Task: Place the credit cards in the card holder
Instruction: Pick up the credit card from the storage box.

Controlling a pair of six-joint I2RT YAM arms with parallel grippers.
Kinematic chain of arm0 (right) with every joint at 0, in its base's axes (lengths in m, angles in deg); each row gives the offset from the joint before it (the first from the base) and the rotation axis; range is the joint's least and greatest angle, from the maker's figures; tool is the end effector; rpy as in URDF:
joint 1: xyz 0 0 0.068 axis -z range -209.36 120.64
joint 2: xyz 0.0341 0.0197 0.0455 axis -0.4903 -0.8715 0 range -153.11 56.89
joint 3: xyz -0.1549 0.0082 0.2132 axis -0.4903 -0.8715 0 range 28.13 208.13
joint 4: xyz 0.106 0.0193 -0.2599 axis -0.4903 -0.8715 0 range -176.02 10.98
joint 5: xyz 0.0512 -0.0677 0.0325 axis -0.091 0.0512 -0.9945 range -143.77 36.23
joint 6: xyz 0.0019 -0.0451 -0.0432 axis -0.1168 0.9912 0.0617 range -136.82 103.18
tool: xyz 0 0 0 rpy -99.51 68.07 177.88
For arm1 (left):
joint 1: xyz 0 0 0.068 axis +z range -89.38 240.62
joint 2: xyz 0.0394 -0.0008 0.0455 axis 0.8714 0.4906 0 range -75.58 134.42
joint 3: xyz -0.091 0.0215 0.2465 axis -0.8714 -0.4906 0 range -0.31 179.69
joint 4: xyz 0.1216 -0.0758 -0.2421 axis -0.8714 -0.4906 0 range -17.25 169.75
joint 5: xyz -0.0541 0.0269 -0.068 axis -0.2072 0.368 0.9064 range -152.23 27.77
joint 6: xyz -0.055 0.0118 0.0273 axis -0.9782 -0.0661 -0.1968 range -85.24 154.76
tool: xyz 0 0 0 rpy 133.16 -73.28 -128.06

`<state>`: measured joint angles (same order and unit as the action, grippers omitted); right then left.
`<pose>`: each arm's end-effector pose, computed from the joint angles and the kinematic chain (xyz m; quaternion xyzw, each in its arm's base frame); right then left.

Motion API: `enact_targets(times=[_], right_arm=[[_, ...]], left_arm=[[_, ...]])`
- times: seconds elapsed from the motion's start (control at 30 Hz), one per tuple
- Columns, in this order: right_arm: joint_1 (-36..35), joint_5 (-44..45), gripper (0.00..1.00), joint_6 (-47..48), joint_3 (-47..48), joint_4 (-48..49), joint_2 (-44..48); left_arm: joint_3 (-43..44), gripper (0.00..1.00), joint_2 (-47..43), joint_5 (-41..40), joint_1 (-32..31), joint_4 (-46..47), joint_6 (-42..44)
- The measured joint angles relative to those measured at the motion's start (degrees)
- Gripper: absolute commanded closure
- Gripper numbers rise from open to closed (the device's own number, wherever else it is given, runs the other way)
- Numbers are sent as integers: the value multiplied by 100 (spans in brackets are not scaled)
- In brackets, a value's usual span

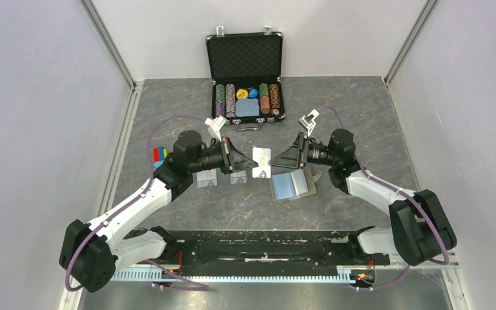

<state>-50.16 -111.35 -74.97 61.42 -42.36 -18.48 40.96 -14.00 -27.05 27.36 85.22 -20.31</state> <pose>0.2593 0.1414 0.2166 -0.0994 0.7180 0.6499 0.2287 0.2179 -0.1757 0.2724 0.0380 0.7766 -0.5769 0.2501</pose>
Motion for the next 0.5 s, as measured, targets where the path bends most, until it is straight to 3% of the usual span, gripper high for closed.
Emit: enact_targets(times=[0.1,0.33,0.37,0.5], right_arm=[[-48,-44,55,-529,-173,649,-2],[-391,-39,95,-1449,-238,1958,-140],[-402,-39,100,-1554,-249,2081,-175],[-411,-39,100,-1814,-295,2376,-291]], left_arm=[[-33,98,13,114,0,234,-107],[-44,96,116,247,-31,442,-258],[-44,93,116,284,-31,481,-275],[-44,67,122,295,-37,575,-302]])
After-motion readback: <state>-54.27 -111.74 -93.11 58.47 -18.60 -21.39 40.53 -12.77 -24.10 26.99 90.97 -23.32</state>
